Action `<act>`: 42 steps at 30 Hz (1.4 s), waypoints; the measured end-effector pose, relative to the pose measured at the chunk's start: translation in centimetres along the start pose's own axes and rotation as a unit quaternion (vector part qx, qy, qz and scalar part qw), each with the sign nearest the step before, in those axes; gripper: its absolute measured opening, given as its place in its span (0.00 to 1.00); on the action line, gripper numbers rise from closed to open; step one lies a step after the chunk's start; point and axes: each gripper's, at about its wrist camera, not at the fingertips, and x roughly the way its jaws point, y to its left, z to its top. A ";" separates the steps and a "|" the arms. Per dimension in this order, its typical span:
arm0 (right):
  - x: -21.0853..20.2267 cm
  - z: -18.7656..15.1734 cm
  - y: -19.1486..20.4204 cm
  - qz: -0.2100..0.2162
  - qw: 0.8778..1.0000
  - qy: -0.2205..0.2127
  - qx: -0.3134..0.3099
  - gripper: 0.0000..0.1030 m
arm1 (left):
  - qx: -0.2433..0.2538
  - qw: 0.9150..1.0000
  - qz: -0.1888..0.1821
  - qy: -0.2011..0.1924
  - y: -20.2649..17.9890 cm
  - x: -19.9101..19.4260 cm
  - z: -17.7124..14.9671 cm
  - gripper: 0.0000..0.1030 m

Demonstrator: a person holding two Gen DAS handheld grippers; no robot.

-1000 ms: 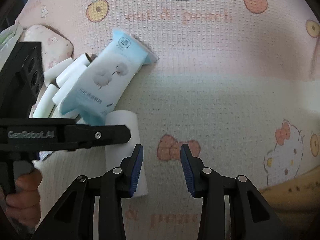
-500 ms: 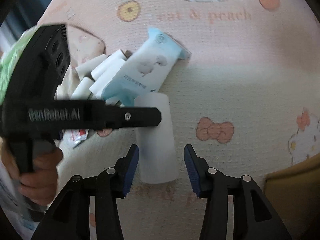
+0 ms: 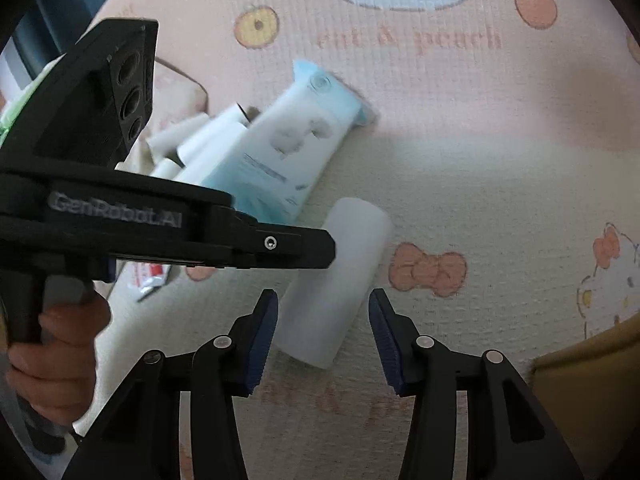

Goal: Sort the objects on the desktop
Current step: 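Close the right gripper on the upright tube beside the left gripper, then lift the white tube with both grippers and carry it over the box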

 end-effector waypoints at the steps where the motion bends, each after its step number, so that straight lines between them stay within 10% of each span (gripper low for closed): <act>1: 0.2 -0.1 -0.2 0.005 1.000 0.003 0.011 0.44 | -0.019 1.000 -0.008 0.006 0.5 0.2 0.1 0.32; 5: 0.4 0.0 -1.6 0.038 0.997 0.011 0.060 0.44 | -0.063 0.998 -0.022 0.008 1.8 0.2 0.1 0.51; 19: 1.7 -0.6 -2.0 0.064 0.992 0.020 0.104 0.44 | -0.022 0.999 -0.005 0.031 0.4 1.1 1.2 0.47; 33: -5.0 2.0 2.5 -0.015 0.998 -0.039 0.036 0.44 | 0.027 0.997 -0.065 -0.032 -5.1 -5.9 1.2 0.47; 42: -14.6 2.8 6.3 -0.077 0.987 -0.139 -0.005 0.44 | 0.134 0.980 -0.112 -0.098 -12.2 -12.4 -0.7 0.47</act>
